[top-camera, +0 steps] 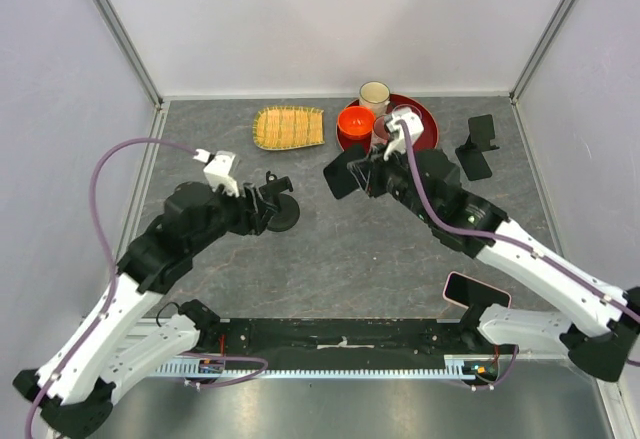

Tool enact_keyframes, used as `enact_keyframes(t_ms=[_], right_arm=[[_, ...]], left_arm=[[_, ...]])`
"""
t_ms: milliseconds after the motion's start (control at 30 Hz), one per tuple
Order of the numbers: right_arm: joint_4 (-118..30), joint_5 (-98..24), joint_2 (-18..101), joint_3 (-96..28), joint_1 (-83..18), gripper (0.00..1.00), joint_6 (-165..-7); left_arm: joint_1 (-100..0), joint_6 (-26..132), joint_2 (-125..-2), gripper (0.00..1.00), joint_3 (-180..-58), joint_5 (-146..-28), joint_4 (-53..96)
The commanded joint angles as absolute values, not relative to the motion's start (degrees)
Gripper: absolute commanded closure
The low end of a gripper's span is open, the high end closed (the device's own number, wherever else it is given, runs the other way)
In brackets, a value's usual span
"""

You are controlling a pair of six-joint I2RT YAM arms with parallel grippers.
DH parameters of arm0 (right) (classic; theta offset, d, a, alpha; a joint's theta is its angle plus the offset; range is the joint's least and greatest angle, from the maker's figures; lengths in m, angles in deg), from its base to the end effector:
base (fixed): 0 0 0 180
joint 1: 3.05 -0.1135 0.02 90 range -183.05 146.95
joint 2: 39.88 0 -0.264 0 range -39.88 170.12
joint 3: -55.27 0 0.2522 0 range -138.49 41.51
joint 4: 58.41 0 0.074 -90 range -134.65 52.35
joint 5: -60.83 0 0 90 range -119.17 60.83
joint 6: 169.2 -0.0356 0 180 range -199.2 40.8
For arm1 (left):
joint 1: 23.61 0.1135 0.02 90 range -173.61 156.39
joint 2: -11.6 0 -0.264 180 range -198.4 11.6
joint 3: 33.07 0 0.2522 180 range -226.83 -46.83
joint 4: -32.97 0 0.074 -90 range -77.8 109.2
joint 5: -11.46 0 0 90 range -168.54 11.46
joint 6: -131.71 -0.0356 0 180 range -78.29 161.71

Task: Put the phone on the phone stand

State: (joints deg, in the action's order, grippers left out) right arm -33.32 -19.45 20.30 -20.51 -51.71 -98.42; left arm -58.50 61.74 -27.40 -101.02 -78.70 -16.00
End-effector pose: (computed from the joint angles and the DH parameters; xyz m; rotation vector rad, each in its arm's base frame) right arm 0.1625 0.1756 0.3924 -0.3292 1.7588 0.7178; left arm 0.1135 -0.0793 0.3642 0.2572 1.9573 -0.6396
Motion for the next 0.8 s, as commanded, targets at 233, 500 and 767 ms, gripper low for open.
enact_keyframes(t_ms=[233, 500, 767], right_arm=[[-37.71, -10.01, 31.83, -44.44, -50.42, 1.00, -87.82], [-37.18, -16.15, 30.26, -42.26, -45.24, 1.00, -85.79], [-37.09, -20.38, 28.24, -37.86, -44.00, 1.00, -82.72]], left_arm=[[-58.59, 59.90, -43.50, 0.45, -101.14, -67.12, -12.44], [-58.59, 59.12, -46.66, 0.45, -100.97, -61.76, -11.91], [-58.42, 56.65, -53.26, 0.53, -104.56, -59.73, -10.06]])
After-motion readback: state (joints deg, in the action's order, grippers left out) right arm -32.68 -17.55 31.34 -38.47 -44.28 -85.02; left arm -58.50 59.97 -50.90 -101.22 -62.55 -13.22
